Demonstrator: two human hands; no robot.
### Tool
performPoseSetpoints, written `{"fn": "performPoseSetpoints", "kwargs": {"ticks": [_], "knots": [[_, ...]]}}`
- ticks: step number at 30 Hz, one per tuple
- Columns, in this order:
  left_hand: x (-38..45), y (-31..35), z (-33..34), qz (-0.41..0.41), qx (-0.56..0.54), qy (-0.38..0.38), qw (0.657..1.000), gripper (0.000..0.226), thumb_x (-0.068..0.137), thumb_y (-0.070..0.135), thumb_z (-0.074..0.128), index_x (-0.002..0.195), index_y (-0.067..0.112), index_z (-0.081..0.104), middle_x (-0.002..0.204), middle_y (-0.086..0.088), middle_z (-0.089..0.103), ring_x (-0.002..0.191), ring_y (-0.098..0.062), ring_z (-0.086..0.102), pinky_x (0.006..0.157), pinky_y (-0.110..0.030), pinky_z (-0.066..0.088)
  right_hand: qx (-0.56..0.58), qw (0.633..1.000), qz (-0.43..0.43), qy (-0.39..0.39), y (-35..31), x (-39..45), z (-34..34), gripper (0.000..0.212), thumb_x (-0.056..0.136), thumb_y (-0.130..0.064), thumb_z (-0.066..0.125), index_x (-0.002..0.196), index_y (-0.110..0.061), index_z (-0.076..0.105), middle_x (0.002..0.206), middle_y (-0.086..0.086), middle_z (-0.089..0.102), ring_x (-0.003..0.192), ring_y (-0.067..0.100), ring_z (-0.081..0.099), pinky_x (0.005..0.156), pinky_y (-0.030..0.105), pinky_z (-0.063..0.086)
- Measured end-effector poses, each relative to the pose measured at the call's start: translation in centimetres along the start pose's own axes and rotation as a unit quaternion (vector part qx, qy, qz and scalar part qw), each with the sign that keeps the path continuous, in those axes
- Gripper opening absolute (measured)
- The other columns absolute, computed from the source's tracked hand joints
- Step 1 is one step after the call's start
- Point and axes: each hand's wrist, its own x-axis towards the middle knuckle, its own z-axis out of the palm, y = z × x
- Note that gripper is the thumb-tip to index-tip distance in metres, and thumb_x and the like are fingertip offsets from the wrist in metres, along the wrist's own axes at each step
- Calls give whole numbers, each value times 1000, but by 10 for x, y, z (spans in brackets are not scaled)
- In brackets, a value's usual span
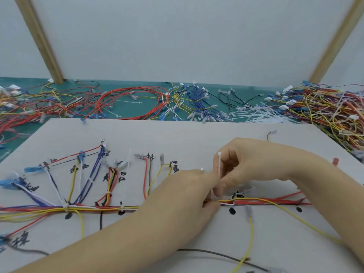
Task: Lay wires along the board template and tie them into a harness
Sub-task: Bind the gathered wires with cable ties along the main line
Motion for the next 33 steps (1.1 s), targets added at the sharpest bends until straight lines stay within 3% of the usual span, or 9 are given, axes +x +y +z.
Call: {"fn": "performPoseSetpoints", "kwargs": {"ticks": [2,4,8,13,18,22,27,30,33], "knots": [[0,4,-5,58,46,-18,997,20,82,13,57,87,33,58,68,19,45,67,-6,38,59,-20,32,-1,1000,-2,-11,0,0,1,23,70,-1,73,63,-20,64,55,-8,58,51,7,46,49,17,36],[2,6,-6,170,153,9,974,24,74,8,51,74,27,66,66,13,57,60,-12,50,51,-25,41,2,1000,2,-25,0,-1,2,30,71,5,67,60,-21,60,52,-9,56,49,6,44,48,17,35],[1,11,-2,286,258,57,921,26,77,10,49,58,25,59,67,10,58,64,-12,54,54,-23,37,24,998,13,-51,0,-2,-1,33,76,8,60,61,-21,62,51,-7,54,46,8,42,44,17,34],[2,14,4,305,276,60,910,31,82,8,45,60,25,59,68,8,58,67,-13,56,56,-24,40,21,998,17,-62,1,-3,-2,23,80,8,56,71,-13,61,54,-1,53,47,9,42,45,17,35],[5,12,12,313,281,84,903,39,90,7,35,67,23,63,69,7,60,66,-13,54,65,-24,43,17,998,3,-53,0,-3,-3,25,90,-5,54,73,-20,62,60,3,51,47,7,42,47,17,38],[5,8,15,319,261,83,907,25,85,11,47,69,21,63,68,7,59,63,-13,53,62,-23,44,54,997,-16,-48,1,-2,-3,23,87,-2,59,75,-21,64,60,-3,58,48,6,48,47,17,40],[-3,11,15,249,83,25,965,16,77,11,47,74,11,63,71,0,61,65,-15,53,60,-26,46,59,998,-29,-24,4,-1,-7,20,81,0,66,74,-19,67,63,-7,67,56,4,57,55,15,46],[-1,16,8,79,-117,21,990,13,82,12,51,75,22,57,63,11,52,58,3,46,55,-8,34,51,998,-34,-29,5,-1,-8,18,81,0,65,76,-17,68,69,-2,68,61,7,60,62,23,47],[4,13,7,-77,-247,44,965,20,81,12,58,73,29,51,64,6,64,51,1,47,51,-7,33,24,999,-39,-22,7,-1,-10,19,79,1,67,76,-17,70,70,6,68,62,9,57,64,27,46]]}}
